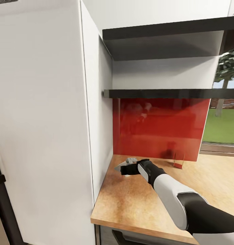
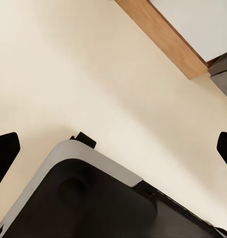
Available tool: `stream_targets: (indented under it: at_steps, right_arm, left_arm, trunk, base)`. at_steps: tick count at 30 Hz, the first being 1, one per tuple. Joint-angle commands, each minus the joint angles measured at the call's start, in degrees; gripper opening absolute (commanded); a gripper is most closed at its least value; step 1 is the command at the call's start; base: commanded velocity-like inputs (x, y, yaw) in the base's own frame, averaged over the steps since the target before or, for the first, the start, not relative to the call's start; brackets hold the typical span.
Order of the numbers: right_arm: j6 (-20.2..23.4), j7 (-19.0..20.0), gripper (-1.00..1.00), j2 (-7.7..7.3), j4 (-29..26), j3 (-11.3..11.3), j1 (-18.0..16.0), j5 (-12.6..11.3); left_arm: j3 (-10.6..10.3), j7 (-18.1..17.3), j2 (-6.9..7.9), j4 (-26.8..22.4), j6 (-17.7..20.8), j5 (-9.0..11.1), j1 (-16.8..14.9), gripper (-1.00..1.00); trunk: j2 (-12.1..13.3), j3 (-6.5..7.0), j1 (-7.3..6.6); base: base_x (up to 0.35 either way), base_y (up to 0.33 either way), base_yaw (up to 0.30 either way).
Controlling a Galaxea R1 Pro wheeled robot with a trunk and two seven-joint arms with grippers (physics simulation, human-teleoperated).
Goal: Set up a coffee station on the kitchen countertop: keep the coffee maker on the countertop, move the bottle of coffee from the kitchen shelf to the counter next to the coffee maker, place a paper coffee filter on top of the coffee maker, put the saucer next to the coffee maker with the coffee cup on the saucer, and place the electric kettle next to the coffee maker.
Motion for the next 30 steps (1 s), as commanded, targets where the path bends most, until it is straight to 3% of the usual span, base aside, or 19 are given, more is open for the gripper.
stream_targets:
  at_steps: [1,6,13,17,20,30]
  right_arm:
    - [1.1,0.4,-1.00,0.00,-1.2,0.0,0.0,0.1]
    - [11.1,5.2,-1.00,-0.50,-9.6,0.1,0.0,0.1]
    - [20.6,8.9,-1.00,-5.26,-15.2,0.2,0.0,0.2]
    - [23.2,10.9,-1.00,-7.88,-16.6,0.2,0.0,0.3]
    - [24.0,11.5,-1.00,-8.70,-16.8,0.2,0.0,0.3]
    - [25.9,12.1,-1.00,-9.13,-16.8,0.2,0.0,0.4]
  left_arm:
    - [0.0,-0.5,0.01,0.1,-0.2,0.5,-0.1,1.00]
    - [0.0,-0.5,0.01,0.1,-0.2,0.5,-0.1,1.00]
    - [0.0,-0.5,0.01,0.1,-0.3,0.5,-0.1,1.00]
    - [0.0,-0.5,0.01,0.1,-0.3,0.5,-0.1,1.00]
    - [0.0,-0.5,-0.02,0.1,-0.3,0.5,-0.1,1.00]
    - [0.0,-0.5,-0.04,0.1,-0.3,0.5,-0.1,1.00]
  trunk:
    - [0.4,0.10,-0.22]
    - [2.4,0.99,-1.32]
    - [5.2,2.25,-2.85]
    - [6.8,2.97,-3.73]
    - [8.0,3.51,-4.39]
    - [12.0,5.30,-6.59]
  base:
    - [0.000,0.000,0.000]
    - [0.000,0.000,0.000]
    - [0.000,0.000,0.000]
    - [0.000,0.000,0.000]
    - [0.000,0.000,0.000]
    - [0.000,0.000,0.000]
